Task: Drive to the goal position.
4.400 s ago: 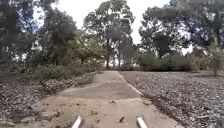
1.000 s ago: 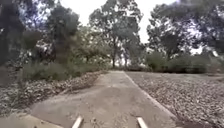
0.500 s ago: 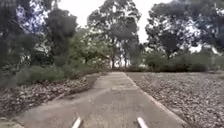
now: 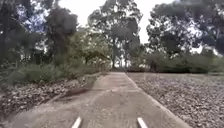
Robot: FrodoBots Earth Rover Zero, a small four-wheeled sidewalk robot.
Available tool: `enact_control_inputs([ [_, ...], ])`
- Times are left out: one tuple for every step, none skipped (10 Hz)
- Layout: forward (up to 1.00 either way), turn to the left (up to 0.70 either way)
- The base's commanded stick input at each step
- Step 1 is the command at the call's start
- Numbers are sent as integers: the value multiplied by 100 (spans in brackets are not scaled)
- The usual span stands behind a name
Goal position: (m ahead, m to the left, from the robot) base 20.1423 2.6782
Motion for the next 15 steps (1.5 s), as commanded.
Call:
enact_control_inputs([
  [45,0],
  [45,0],
  [45,0],
  [45,0],
  [45,0],
  [45,0],
  [45,0],
  [45,-27],
  [45,-27],
  [45,-27],
  [45,-27],
  [45,-27],
  [45,-27],
  [45,-27],
  [45,0],
])
